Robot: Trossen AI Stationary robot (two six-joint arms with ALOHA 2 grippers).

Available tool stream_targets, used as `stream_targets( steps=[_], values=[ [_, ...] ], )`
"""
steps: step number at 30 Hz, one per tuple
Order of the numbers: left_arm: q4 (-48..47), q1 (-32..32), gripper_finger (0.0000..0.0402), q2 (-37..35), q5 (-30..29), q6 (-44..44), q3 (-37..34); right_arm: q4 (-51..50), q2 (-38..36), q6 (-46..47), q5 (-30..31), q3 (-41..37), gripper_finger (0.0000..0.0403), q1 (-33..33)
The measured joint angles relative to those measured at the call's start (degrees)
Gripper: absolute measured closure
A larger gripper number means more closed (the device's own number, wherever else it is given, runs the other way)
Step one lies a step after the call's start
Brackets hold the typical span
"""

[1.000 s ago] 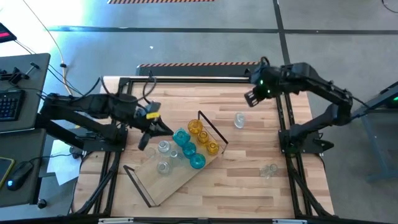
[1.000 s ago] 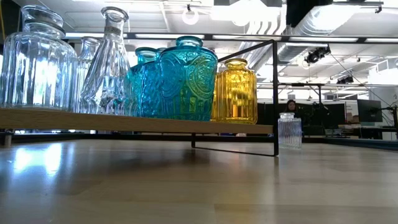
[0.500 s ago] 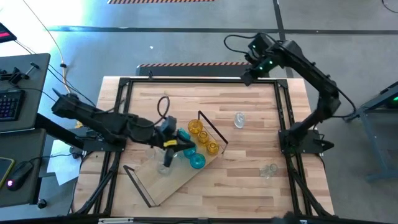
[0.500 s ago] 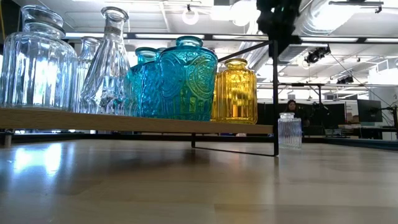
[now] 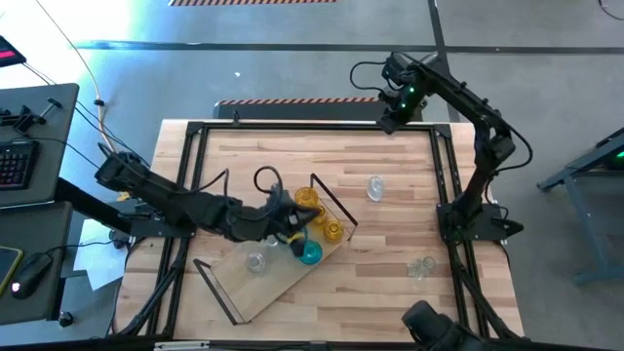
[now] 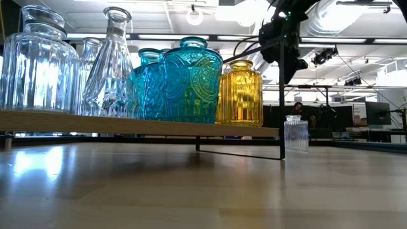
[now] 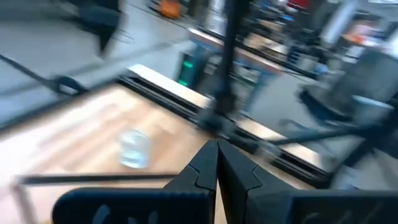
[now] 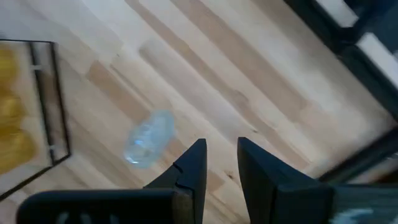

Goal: Sort vases onto shelf
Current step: Put the transparent vase on the shelf aligned with the other transparent vases

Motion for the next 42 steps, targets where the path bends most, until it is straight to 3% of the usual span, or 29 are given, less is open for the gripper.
stream_targets(
  steps=[4, 11, 16, 20, 24, 28, 35, 38, 42],
  values=[
    [-1.18, 1.43, 0.0402, 0.14, -4.40, 1.55, 0.02, -0.06, -0.02, 0.71, -3.78, 0.00, 0.0331, 0.04],
    [-8.13, 2.93, 0.0402, 0.10, -5.86, 1.30, 0.04, -3.39, 0.00, 2.83, -7.62, 0.00, 0.0331, 2.14],
    [-12.10, 3.76, 0.0402, -0.59, -1.43, -0.46, 0.04, -1.52, -0.06, 3.38, -7.64, -0.49, 0.0331, 6.92],
    [-14.83, 3.79, 0.0402, -2.93, -0.22, -0.67, 0.04, 3.08, -3.08, 3.81, -7.65, -9.62, 0.0331, 10.24],
    [-19.18, 2.92, 0.0402, -7.35, -0.39, -2.52, 0.09, 13.14, -12.21, 5.05, -7.00, -25.17, 0.0331, 11.33],
    [-21.54, 2.29, 0.0402, -11.33, -0.20, -3.04, 0.10, 22.24, -26.04, 9.59, -9.86, -38.53, 0.0331, 11.33],
    [-20.88, 3.96, 0.0402, -14.29, -0.27, -2.49, 0.10, 31.15, -50.72, 22.34, -10.56, -53.40, 0.0331, 11.48],
    [-21.24, 5.18, 0.0402, -13.97, -0.42, -2.47, 0.10, 32.09, -55.17, 25.12, -10.56, -57.13, 0.0331, 11.50],
    [-21.23, 6.62, 0.0401, -12.46, 1.21, -2.49, 0.06, 32.27, -54.87, 25.72, -10.43, -60.23, 0.0331, 11.53]
  ],
)
